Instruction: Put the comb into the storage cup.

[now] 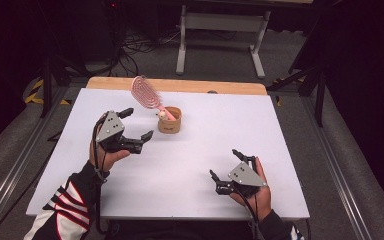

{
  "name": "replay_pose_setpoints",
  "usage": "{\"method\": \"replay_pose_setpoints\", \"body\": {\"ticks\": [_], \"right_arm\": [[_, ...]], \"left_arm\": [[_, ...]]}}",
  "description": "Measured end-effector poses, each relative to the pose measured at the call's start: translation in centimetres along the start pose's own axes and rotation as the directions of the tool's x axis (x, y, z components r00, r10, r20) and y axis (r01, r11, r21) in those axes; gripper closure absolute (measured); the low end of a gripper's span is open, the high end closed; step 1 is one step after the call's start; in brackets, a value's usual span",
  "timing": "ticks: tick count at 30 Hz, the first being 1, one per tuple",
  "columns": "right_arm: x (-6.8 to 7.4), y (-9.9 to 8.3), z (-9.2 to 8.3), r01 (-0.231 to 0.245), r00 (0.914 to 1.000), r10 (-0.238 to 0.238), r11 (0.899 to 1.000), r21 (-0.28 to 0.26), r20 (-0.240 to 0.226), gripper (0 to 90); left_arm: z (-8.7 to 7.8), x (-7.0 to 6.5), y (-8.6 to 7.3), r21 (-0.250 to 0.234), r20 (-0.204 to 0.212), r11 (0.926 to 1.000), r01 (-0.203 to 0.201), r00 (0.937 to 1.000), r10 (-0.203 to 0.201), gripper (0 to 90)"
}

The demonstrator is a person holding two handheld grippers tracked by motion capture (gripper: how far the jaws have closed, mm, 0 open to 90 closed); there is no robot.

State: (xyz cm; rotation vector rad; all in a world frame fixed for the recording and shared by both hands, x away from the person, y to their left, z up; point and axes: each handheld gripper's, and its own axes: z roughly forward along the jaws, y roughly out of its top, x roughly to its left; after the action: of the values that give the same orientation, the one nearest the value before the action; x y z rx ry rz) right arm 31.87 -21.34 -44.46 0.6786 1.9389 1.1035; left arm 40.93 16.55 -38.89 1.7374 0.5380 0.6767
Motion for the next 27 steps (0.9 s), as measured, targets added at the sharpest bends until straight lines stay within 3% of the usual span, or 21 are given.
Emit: {"method": "replay_pose_setpoints", "body": {"ticks": [13, 27], "right_arm": [[-0.1, 0.1, -0.1, 0.003, 1.0000, -0.003, 1.000, -0.002, -0.001, 7.2], [0.0, 0.2, -0.2, 0.006, 1.0000, -0.006, 1.000, -0.004, -0.002, 7.2]], "left_arm": [[-1.0, -1.3, 0.3, -0.010, 0.024, 0.9994, -0.034, 0.9991, 0.035, 5.0], [-1.9, -2.5, -0.1, 0.011, 0.049, 0.9968, -0.080, 0.9957, 0.079, 6.3]]}}
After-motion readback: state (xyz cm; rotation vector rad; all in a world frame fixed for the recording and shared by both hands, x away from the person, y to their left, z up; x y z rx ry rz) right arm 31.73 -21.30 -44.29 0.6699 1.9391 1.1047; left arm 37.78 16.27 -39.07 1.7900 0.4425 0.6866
